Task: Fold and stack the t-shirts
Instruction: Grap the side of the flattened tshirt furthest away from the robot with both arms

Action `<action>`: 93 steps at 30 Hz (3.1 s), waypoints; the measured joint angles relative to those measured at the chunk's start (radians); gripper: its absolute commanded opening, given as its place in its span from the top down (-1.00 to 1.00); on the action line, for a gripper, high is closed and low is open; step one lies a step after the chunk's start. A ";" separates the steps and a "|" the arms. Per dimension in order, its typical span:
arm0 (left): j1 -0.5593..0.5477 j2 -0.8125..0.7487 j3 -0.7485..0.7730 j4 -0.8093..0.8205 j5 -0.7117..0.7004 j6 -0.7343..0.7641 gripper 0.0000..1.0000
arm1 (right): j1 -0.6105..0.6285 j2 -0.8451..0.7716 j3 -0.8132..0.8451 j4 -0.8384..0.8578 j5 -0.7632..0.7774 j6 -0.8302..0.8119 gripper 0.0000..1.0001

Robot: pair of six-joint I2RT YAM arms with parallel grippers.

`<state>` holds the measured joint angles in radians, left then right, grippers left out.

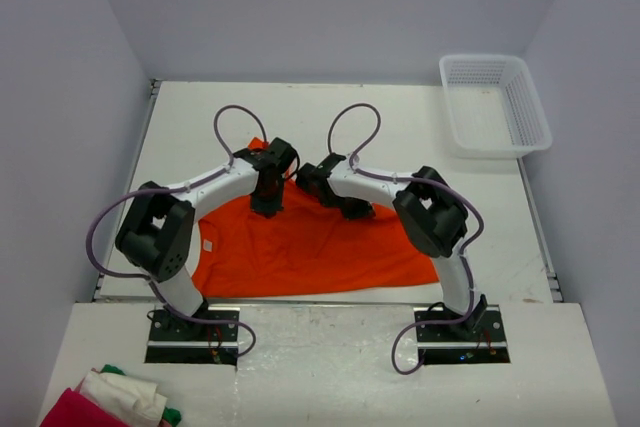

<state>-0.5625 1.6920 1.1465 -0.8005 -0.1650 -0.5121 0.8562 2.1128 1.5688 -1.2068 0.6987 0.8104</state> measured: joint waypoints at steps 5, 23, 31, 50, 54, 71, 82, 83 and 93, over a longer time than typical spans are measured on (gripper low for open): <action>0.009 0.029 0.000 0.002 -0.004 0.000 1.00 | 0.052 0.000 -0.019 -0.036 0.016 0.064 1.00; 0.039 0.100 0.001 0.030 -0.003 0.000 1.00 | 0.244 -0.015 -0.057 -0.078 -0.029 0.176 0.69; 0.045 0.100 0.001 0.037 0.001 0.001 1.00 | 0.282 -0.140 -0.151 -0.018 -0.137 0.130 -0.37; 0.073 0.100 0.001 0.046 0.010 0.027 1.00 | -0.130 -0.390 -0.225 0.286 -0.395 -0.245 -0.05; 0.078 0.100 0.001 0.048 0.018 0.031 1.00 | -0.147 -0.365 -0.241 0.314 -0.434 -0.271 -0.01; 0.078 0.100 0.001 0.052 0.032 0.038 1.00 | -0.210 -0.351 -0.337 0.361 -0.508 -0.277 0.11; 0.078 0.100 0.001 0.052 0.036 0.038 1.00 | -0.235 -0.351 -0.366 0.373 -0.509 -0.271 0.26; 0.078 0.100 0.001 0.052 0.036 0.038 1.00 | -0.235 -0.351 -0.369 0.374 -0.509 -0.270 0.33; 0.078 0.100 0.001 0.052 0.040 0.039 1.00 | -0.236 -0.350 -0.381 0.389 -0.512 -0.269 0.73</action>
<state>-0.4843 1.7920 1.1473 -0.7483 -0.1249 -0.4736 0.6205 1.7626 1.1881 -0.8181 0.1867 0.5411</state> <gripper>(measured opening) 0.002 0.170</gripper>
